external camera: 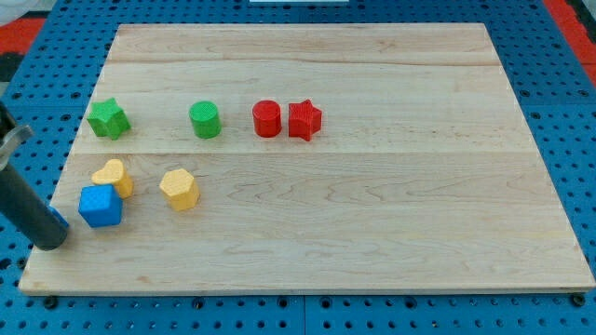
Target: Move the blue cube along with the hexagon towards the red blocks
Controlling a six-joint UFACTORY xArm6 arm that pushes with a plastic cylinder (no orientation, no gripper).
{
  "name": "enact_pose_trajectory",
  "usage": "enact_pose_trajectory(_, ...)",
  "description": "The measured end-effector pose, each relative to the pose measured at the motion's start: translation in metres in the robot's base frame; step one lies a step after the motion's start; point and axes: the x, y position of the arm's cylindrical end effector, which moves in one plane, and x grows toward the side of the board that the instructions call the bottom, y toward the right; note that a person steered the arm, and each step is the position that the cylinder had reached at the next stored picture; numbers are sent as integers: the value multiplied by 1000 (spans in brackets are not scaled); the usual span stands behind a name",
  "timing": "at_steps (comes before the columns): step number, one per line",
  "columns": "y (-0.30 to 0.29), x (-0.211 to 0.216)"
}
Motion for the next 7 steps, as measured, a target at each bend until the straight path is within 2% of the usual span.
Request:
enact_pose_trajectory(3, -29, -7)
enact_pose_trajectory(4, 17, -31)
enact_pose_trajectory(7, 181, -54)
